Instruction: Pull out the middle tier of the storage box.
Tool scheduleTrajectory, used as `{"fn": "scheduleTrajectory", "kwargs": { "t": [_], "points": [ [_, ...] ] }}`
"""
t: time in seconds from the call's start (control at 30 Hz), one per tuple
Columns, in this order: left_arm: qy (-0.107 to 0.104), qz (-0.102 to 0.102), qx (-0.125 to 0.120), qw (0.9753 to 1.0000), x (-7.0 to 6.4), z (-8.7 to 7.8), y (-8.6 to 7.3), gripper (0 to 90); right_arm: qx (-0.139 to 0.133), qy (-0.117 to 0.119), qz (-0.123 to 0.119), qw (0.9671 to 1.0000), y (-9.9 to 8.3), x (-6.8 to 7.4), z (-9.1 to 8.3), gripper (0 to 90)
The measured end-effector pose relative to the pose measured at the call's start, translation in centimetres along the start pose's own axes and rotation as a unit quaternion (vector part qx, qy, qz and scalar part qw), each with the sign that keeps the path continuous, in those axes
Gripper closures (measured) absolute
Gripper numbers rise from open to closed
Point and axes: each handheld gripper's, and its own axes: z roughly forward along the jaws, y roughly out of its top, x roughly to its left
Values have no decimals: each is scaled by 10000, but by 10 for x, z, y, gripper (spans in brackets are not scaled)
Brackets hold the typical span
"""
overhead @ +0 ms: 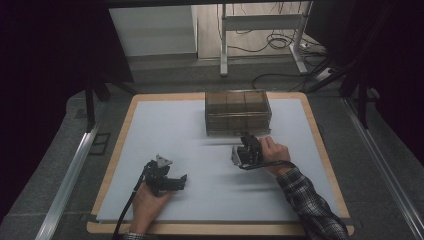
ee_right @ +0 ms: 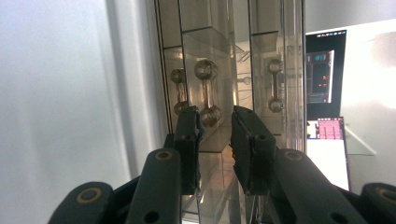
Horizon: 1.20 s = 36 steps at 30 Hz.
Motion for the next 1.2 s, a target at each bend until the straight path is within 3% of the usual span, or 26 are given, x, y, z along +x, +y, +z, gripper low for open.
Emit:
{"fn": "scheduleTrajectory", "kwargs": {
  "t": [0.3, 0.63, 0.67, 0.97, 1.0, 1.03, 1.13, 1.2],
  "points": [
    [-1, -2, -2, 10000, 0, 0, 0, 0, -228, 444, 412, 9979, -6, -13, -6, 717],
    [0, -3, -2, 10000, 0, 0, 0, 0, -471, 700, 697, 9940, -12, -24, -9, 702],
    [-1, -2, -2, 10000, 0, 0, 0, 0, -513, 851, 783, 9920, -13, -27, -10, 696],
    [1, -29, -25, 10000, 0, 0, 0, 0, -640, 1206, 1022, 9854, -19, -38, -9, 663],
    [1, -30, -26, 10000, 0, 0, 0, 0, -696, 1368, 1117, 9818, -21, -42, -9, 656],
    [1, -30, -26, 10000, 0, 0, 0, 0, -696, 1368, 1117, 9818, -21, -42, -9, 656],
    [0, 7, -6, 10000, 0, 0, 0, 0, -783, 1709, 1243, 9743, -25, -49, -8, 650],
    [0, 10, -3, 10000, 0, 0, 0, 0, -765, 1789, 1257, 9728, -26, -52, -7, 650]
  ]
}}
